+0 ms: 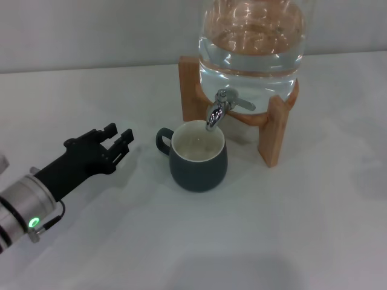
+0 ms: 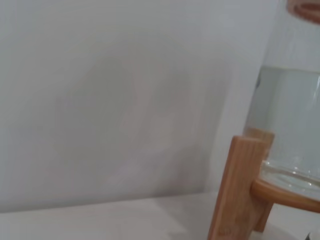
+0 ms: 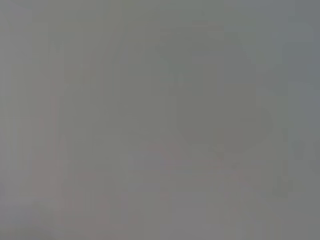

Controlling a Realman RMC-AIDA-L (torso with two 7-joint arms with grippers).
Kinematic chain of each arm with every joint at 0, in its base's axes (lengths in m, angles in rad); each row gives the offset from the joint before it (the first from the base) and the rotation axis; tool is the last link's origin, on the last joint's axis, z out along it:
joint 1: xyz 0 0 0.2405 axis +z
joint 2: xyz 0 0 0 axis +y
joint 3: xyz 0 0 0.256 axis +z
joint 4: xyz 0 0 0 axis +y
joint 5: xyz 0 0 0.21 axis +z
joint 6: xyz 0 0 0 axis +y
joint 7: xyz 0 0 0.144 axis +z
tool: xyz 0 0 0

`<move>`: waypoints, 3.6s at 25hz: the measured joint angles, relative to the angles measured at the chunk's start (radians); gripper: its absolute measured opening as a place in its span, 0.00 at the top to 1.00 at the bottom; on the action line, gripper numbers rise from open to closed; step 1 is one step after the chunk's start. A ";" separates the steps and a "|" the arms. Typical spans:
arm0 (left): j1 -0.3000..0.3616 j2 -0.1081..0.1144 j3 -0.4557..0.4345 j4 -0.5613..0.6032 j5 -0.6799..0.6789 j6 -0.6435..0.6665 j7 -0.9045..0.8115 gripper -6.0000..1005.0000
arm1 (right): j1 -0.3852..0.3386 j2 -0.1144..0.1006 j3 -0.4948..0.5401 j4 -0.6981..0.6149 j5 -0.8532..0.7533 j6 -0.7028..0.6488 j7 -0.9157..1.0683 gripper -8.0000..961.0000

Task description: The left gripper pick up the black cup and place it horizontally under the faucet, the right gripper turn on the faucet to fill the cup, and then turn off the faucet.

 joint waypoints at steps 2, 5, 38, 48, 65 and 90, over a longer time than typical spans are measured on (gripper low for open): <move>0.017 0.000 0.001 0.039 0.000 -0.052 -0.027 0.59 | -0.001 0.000 0.001 0.000 0.000 0.000 0.000 0.12; 0.066 0.000 0.000 0.159 -0.017 -0.218 -0.118 0.59 | -0.006 0.000 0.002 0.000 0.000 0.000 0.000 0.12; 0.223 0.002 0.007 0.522 -0.318 -0.637 -0.372 0.59 | -0.049 0.047 -0.572 -0.257 -0.066 0.242 0.191 0.12; 0.226 0.000 0.007 0.523 -0.320 -0.633 -0.372 0.59 | -0.102 0.047 -0.902 -0.448 -0.031 -0.013 0.225 0.12; 0.244 0.000 0.006 0.527 -0.324 -0.635 -0.372 0.59 | -0.092 0.046 -1.058 -0.493 -0.018 -0.137 0.248 0.13; 0.257 -0.001 0.007 0.527 -0.324 -0.648 -0.375 0.59 | -0.120 0.043 -1.058 -0.553 -0.023 -0.057 0.249 0.13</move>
